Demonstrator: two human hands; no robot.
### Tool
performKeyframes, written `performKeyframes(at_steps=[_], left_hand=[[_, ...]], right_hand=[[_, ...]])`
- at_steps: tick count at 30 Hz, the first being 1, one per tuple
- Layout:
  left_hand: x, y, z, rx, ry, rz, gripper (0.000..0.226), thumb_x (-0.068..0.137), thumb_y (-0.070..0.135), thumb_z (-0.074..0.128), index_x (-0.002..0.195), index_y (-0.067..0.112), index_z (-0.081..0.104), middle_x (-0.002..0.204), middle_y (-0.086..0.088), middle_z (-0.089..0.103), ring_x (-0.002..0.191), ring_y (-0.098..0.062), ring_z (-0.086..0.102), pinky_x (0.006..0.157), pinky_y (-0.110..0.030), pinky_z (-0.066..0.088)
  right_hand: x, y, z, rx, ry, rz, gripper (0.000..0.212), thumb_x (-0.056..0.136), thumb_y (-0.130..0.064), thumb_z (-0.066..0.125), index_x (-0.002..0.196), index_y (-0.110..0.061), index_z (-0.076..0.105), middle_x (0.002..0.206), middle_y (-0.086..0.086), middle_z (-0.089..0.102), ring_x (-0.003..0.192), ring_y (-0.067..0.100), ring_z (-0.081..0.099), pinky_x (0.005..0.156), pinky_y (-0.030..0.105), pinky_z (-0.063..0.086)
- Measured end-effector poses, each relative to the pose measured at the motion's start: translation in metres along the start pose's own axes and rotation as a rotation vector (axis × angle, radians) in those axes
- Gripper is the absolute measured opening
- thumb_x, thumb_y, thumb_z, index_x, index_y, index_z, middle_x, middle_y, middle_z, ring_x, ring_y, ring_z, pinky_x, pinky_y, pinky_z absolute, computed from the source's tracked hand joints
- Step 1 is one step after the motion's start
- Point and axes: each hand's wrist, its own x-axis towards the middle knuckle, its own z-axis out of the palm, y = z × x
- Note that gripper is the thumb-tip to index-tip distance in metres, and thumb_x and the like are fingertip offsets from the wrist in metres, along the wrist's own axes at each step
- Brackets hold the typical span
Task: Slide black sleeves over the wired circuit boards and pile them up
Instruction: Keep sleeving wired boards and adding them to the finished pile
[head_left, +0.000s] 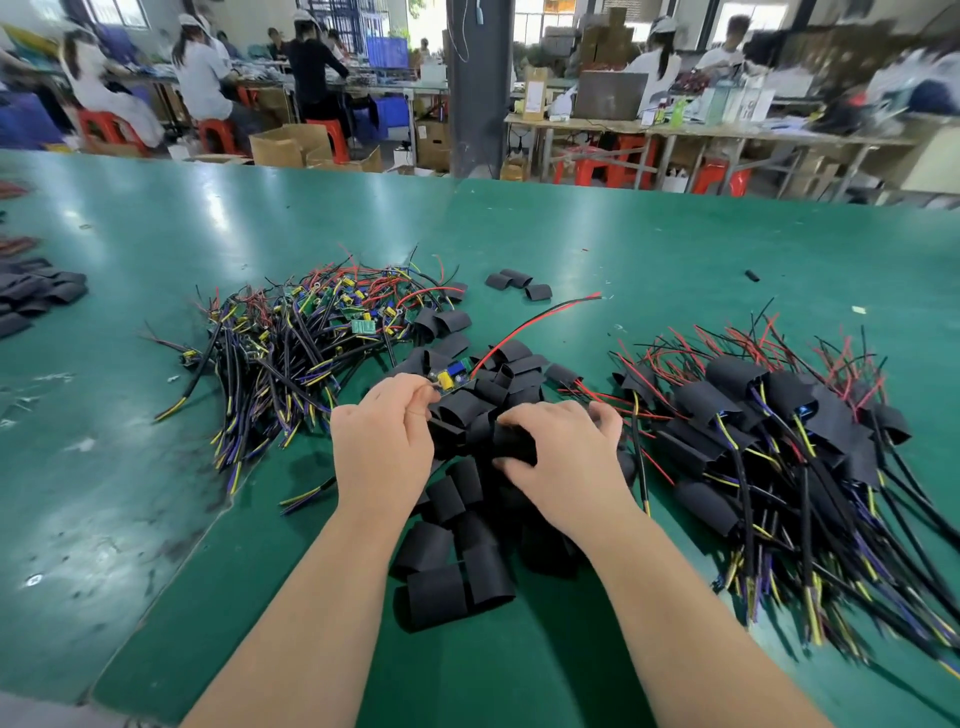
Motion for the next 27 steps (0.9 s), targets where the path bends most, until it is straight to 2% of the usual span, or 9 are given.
performKeyframes(at_steps=[3,5,7,10,12,15,18,22,27], left_hand=[[-0.003,0.003,-0.004,0.023,0.004,0.018,0.026,0.092,0.017,0.042,0.083,0.014,0.066,0.075,0.013,0.057,0.064,-0.023,0.060,0.077,-0.034,0.032],[-0.005,0.004,-0.007,0.020,-0.001,0.017,0.026,0.092,0.017,0.041,0.083,0.016,0.066,0.073,0.014,0.056,0.064,-0.021,0.059,0.075,-0.030,0.025],[-0.006,0.004,-0.010,-0.022,-0.015,0.028,0.026,0.091,0.014,0.042,0.084,0.014,0.066,0.072,0.014,0.057,0.065,-0.020,0.060,0.080,-0.041,0.039],[-0.007,0.004,-0.012,-0.064,-0.032,0.041,0.025,0.091,0.012,0.043,0.086,0.010,0.068,0.073,0.012,0.059,0.067,-0.020,0.062,0.076,-0.056,0.046],[-0.008,0.004,-0.011,-0.070,-0.041,0.055,0.025,0.090,0.011,0.043,0.087,0.010,0.068,0.072,0.013,0.059,0.067,-0.018,0.062,0.074,-0.057,0.047],[-0.007,0.003,-0.010,-0.076,-0.051,0.071,0.024,0.090,0.011,0.044,0.087,0.010,0.068,0.071,0.017,0.056,0.065,-0.017,0.061,0.071,-0.058,0.047],[-0.008,0.002,-0.010,-0.072,-0.067,0.083,0.024,0.090,0.010,0.044,0.086,0.010,0.068,0.069,0.017,0.056,0.064,-0.020,0.061,0.072,-0.057,0.047],[-0.008,0.003,-0.010,-0.055,-0.086,0.094,0.024,0.090,0.012,0.044,0.085,0.009,0.068,0.067,0.014,0.055,0.063,-0.022,0.060,0.072,-0.057,0.047],[-0.008,0.003,-0.010,-0.045,-0.085,0.101,0.024,0.090,0.011,0.044,0.084,0.009,0.068,0.068,0.014,0.055,0.062,-0.021,0.058,0.071,-0.056,0.046]], right_hand=[[0.002,0.002,-0.004,0.084,0.138,-0.037,0.035,0.076,-0.038,0.075,0.109,-0.033,0.065,0.091,-0.015,0.059,0.104,0.013,0.045,0.093,0.031,0.017],[0.002,0.005,-0.006,0.242,0.107,-0.055,0.054,0.074,-0.032,0.079,0.125,-0.029,0.060,0.099,-0.011,0.062,0.097,0.010,0.038,0.092,0.025,0.026],[0.002,0.011,-0.011,0.408,0.114,-0.006,0.064,0.073,-0.026,0.081,0.132,-0.025,0.056,0.105,-0.011,0.061,0.098,0.005,0.040,0.088,0.015,0.029],[0.002,0.024,-0.024,0.681,0.228,0.159,0.042,0.074,-0.019,0.081,0.114,-0.025,0.068,0.101,-0.015,0.066,0.095,-0.002,0.057,0.087,0.009,0.039],[0.002,0.029,-0.031,0.910,0.289,0.266,0.024,0.080,-0.012,0.075,0.099,-0.025,0.066,0.092,-0.010,0.068,0.088,0.007,0.063,0.084,0.015,0.046],[0.004,0.030,-0.038,1.597,0.291,0.395,0.015,0.092,-0.003,0.057,0.103,-0.013,0.056,0.095,0.006,0.063,0.096,0.027,0.067,0.090,0.034,0.054],[0.004,0.033,-0.048,2.017,0.207,0.367,0.019,0.088,-0.017,0.053,0.104,-0.010,0.059,0.092,0.002,0.068,0.104,0.024,0.068,0.092,0.036,0.054],[0.002,0.038,-0.056,2.160,0.277,0.356,0.038,0.080,-0.032,0.056,0.115,-0.017,0.052,0.098,-0.009,0.071,0.108,0.017,0.066,0.093,0.044,0.053],[0.001,0.038,-0.059,2.195,0.407,0.434,0.055,0.076,-0.032,0.059,0.126,-0.015,0.047,0.101,-0.007,0.074,0.098,0.009,0.069,0.081,0.027,0.057]])
